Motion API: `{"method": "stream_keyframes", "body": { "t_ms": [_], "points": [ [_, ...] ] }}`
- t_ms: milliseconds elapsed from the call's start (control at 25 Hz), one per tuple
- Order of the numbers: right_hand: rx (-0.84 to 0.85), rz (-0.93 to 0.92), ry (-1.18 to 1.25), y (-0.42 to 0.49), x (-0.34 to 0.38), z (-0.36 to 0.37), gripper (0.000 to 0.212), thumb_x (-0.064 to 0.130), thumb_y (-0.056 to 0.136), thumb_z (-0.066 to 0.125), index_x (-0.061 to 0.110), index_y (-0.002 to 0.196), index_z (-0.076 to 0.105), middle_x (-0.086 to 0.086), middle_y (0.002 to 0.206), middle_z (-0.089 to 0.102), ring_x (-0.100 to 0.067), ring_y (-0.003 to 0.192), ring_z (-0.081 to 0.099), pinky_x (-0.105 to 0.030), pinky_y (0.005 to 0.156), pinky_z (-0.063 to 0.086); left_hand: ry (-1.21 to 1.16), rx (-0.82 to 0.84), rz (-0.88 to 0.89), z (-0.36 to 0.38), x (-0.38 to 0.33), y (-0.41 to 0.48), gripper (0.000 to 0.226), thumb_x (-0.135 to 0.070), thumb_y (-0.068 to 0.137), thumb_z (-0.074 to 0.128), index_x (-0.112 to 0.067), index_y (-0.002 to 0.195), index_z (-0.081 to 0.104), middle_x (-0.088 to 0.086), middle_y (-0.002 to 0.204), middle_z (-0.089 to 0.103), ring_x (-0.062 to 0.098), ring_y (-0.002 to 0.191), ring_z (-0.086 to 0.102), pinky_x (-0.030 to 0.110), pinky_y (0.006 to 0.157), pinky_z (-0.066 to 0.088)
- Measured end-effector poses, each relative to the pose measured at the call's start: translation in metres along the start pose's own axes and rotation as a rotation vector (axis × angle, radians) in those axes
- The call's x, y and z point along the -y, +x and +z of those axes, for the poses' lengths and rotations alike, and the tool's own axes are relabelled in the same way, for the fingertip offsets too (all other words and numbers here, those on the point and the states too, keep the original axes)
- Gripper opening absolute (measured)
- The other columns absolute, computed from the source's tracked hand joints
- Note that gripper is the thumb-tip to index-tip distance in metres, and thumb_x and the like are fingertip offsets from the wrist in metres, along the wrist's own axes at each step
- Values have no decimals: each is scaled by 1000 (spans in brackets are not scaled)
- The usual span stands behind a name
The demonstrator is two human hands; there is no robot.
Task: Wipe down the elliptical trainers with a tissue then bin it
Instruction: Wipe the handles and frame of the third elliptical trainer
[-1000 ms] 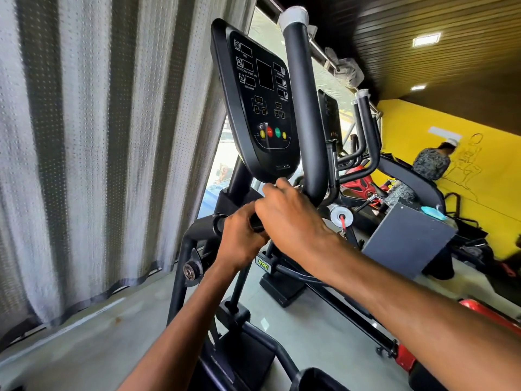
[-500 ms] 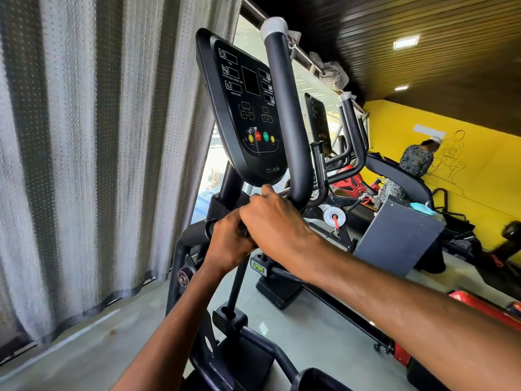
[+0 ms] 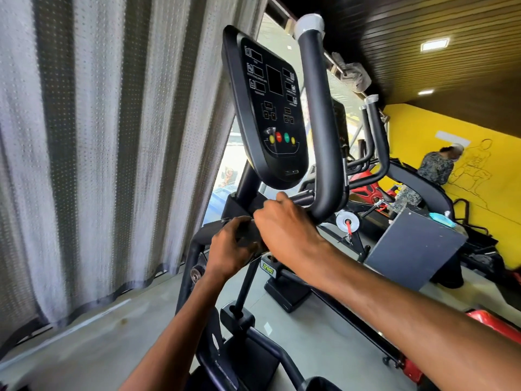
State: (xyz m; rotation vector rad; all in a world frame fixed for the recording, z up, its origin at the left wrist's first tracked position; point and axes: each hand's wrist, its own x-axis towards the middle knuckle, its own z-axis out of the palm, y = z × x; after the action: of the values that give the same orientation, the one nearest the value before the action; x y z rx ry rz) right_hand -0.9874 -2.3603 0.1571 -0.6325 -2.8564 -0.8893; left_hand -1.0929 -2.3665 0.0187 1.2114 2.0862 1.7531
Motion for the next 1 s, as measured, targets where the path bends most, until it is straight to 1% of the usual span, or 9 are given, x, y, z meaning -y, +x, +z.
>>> {"method": "stream_keyframes", "body": {
  "t_ms": [40, 120, 200, 360, 480, 600, 800, 920, 1000],
  "points": [
    [1, -10, -18, 1, 3, 3, 31, 4, 100, 43, 9, 123, 63, -13, 120, 61, -32, 125, 46, -37, 93, 45, -11, -7, -18, -1, 6, 0, 52, -12, 82, 79, -14, 131, 63, 4, 112, 74, 22, 102, 68, 19, 79, 45],
    [37, -14, -27, 9, 14, 11, 31, 5, 101, 44, 9, 124, 64, -14, 120, 61, -33, 124, 46, -37, 92, 48, -24, -12, -43, 0, 15, 3, 51, -11, 80, 83, -12, 128, 64, 3, 109, 74, 17, 94, 67, 3, 69, 40],
    [70, -16, -19, 22, 25, 21, 31, 6, 101, 47, 9, 125, 65, -13, 121, 63, -32, 124, 47, -38, 92, 51, 4, -14, -58, 0, 16, 5, 45, -7, 79, 83, -7, 120, 65, 2, 98, 72, 13, 82, 59, 0, 60, 39],
    [40, 3, 41, 27, 21, 15, 29, 7, 101, 47, 10, 125, 64, -11, 122, 63, -31, 124, 49, -38, 92, 52, 35, -31, -81, 1, 9, 7, 30, -12, 83, 80, -11, 108, 62, -2, 89, 61, 18, 83, 58, 12, 56, 34],
    [-7, 27, 47, 7, 6, 0, 26, 6, 99, 52, 10, 122, 64, -12, 117, 63, -31, 122, 49, -36, 86, 50, 66, -40, -87, 4, 7, 11, 34, -17, 85, 77, -8, 115, 63, 3, 102, 71, 26, 94, 65, 28, 69, 39],
    [-18, 13, 22, -6, -2, -1, 24, 6, 93, 60, 10, 116, 66, -13, 114, 62, -32, 123, 46, -38, 89, 48, 56, -60, -72, 8, 10, 16, 41, -16, 84, 78, -10, 121, 64, 10, 114, 74, 31, 106, 68, 30, 76, 41],
    [9, -38, -42, 20, 28, 40, 34, 6, 98, 50, 6, 129, 63, -14, 124, 62, -33, 127, 45, -36, 97, 46, 112, -47, -35, 4, 16, 9, 43, -4, 80, 79, -3, 120, 65, 17, 114, 73, 39, 103, 67, 28, 72, 34],
    [20, -72, -52, 38, 41, 56, 34, 8, 101, 49, 3, 132, 60, -17, 130, 60, -32, 130, 44, -36, 103, 43, 93, -105, -6, 3, 31, 5, 42, 7, 71, 83, 2, 110, 69, 19, 107, 73, 42, 96, 68, 29, 75, 39],
    [10, -62, -32, 40, 45, 55, 32, 8, 101, 49, 3, 131, 61, -17, 129, 61, -33, 130, 44, -36, 101, 44, 81, -115, -10, 2, 36, 4, 44, 6, 73, 81, 1, 116, 69, 19, 114, 72, 39, 102, 68, 30, 79, 43]
  ]
}}
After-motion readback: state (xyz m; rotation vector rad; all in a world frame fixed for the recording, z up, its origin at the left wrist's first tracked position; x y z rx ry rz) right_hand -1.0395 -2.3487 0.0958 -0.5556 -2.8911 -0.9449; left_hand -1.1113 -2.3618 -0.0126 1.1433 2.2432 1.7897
